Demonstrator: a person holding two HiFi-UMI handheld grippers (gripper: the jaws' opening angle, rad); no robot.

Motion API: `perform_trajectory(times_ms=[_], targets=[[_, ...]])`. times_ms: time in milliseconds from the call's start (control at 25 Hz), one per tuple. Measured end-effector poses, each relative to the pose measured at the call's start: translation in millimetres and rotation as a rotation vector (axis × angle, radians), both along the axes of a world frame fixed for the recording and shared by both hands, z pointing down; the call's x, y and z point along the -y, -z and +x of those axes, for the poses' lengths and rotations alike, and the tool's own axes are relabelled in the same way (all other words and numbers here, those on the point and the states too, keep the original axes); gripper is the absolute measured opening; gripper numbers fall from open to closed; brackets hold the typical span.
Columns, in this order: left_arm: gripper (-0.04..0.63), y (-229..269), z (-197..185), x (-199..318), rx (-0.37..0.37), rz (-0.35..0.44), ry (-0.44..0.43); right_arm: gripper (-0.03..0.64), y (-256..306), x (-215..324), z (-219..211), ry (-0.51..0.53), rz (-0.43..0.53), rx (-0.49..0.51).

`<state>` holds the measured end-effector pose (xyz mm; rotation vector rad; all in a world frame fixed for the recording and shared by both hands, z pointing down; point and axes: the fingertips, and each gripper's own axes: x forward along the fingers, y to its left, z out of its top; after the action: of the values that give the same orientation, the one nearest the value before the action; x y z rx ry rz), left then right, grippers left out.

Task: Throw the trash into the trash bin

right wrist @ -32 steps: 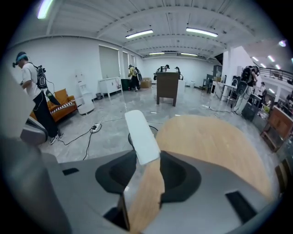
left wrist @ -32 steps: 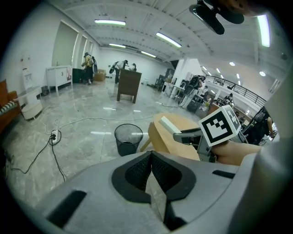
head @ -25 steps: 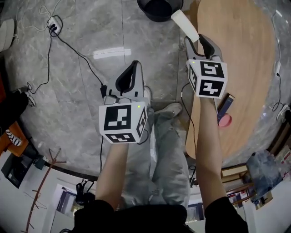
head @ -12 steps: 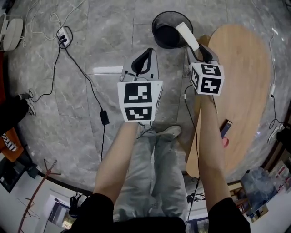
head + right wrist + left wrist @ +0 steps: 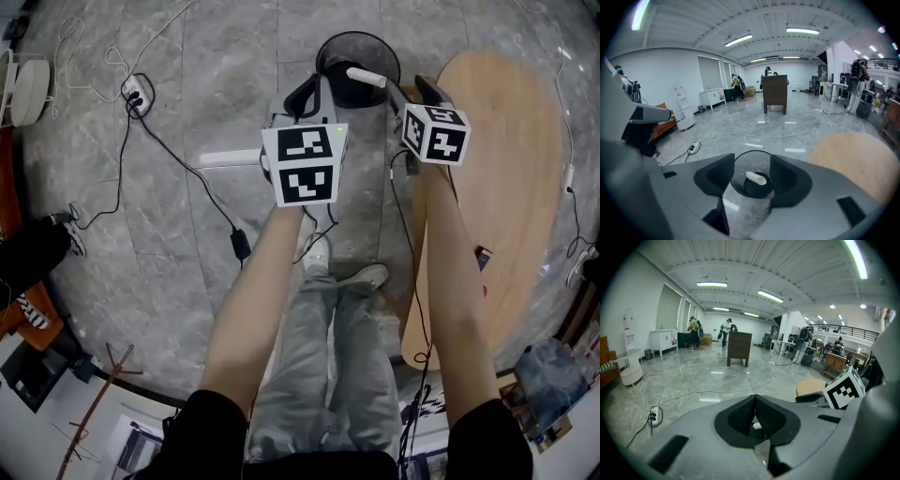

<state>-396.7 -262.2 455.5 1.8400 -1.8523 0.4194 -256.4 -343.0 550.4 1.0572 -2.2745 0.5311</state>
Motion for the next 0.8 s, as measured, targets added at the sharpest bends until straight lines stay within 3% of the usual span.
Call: perform_trajectory(times_ms=[120,240,280,520,800], targets=[[0.008,1.7,5.3,0.3,-0.014,0.003,-0.006,0.186,11.5,-8.3,6.0,-0.015,0.023,-0.002],[0.008,0.8,16.8,-4.8,-0.025,0.0,-0.025,0.036,24.5,-22.4,17.5,-0.047,0.046,0.009],[0.008,-0.2,20.7,-7.9,-0.026,-0.004,-0.033,0.024,29.8,-28.8,19.9,-0.052,0.051,0.03],[0.008,0.3,54.9,-30.7,-0.038,-0.02,-0.048,0.017,61.7,-62.7,51.2,-0.086,0.086,0.104],[0.008,-2.4,117.3,-77.7,-0.075,-0.054,-0.081,0.017,90.6,-122.2,126.8,-0.239,0.116,0.114]])
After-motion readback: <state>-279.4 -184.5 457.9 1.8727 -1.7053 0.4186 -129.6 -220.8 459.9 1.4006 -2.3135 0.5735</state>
